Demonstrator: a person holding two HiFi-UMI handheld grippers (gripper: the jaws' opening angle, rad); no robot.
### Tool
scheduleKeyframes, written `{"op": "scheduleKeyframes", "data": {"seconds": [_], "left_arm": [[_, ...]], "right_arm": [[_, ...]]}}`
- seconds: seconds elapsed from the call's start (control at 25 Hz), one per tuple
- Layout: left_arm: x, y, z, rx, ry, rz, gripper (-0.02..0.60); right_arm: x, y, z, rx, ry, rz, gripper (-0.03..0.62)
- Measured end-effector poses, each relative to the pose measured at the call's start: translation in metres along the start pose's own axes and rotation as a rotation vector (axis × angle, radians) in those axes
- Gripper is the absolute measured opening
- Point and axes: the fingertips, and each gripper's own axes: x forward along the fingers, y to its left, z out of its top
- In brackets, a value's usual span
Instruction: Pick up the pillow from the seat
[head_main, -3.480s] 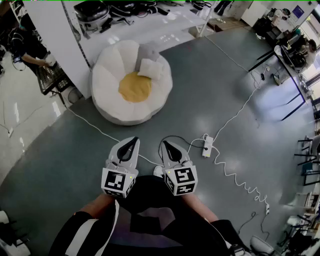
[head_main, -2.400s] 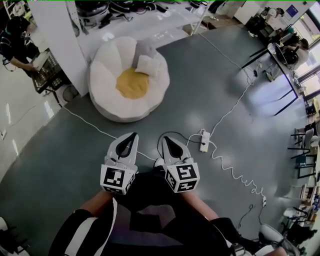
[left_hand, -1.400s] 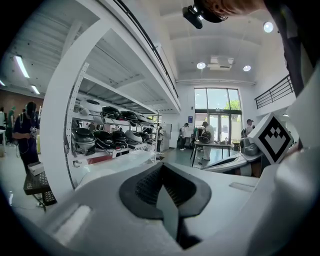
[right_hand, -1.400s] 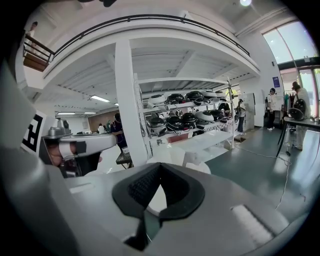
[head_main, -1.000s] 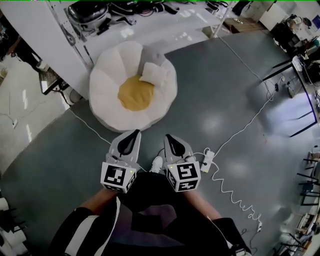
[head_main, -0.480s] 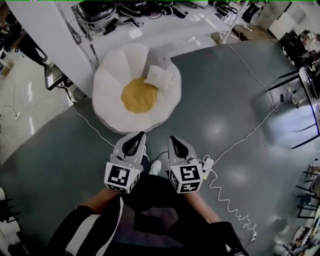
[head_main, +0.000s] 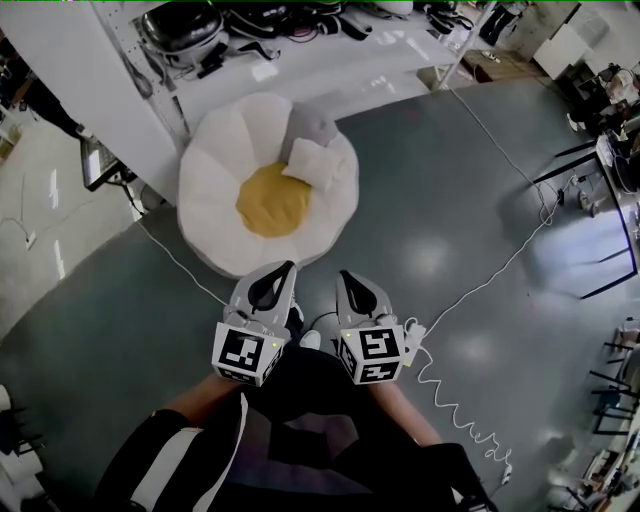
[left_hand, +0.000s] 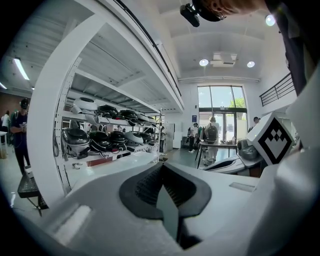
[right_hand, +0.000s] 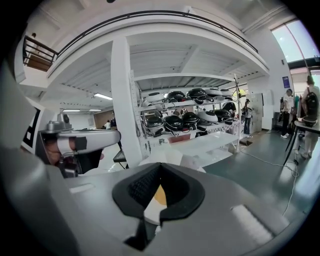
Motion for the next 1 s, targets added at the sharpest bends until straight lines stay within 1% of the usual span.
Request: {"op": "scheduleKeyframes", "data": {"seconds": [0.24,0.44,0.84,1.0], "left_arm": [[0.039,0.029,0.005,-0.026,0.02,-0.013,0.002],[0.076,0.05,0.004,-0.024,0.028,-0.034,0.002],[0.132,0.114,0.001,-0.024,0.054,-0.021,0.002],[0.145,0.141,0.009,-0.042,0.04,-0.007,0.002]], "right_arm": [[0.039,-0.014,0.012,0.006,0.038,-0.01,0.002],[0.074,-0.036,0.021,0.006,0.065,-0.027,0.002],[0.155,-0.059,0.043,-0.014,0.113,-0.021,0.002],[0.18,-0.059,0.056,-0.024,0.125,-0.021,0.002]]}}
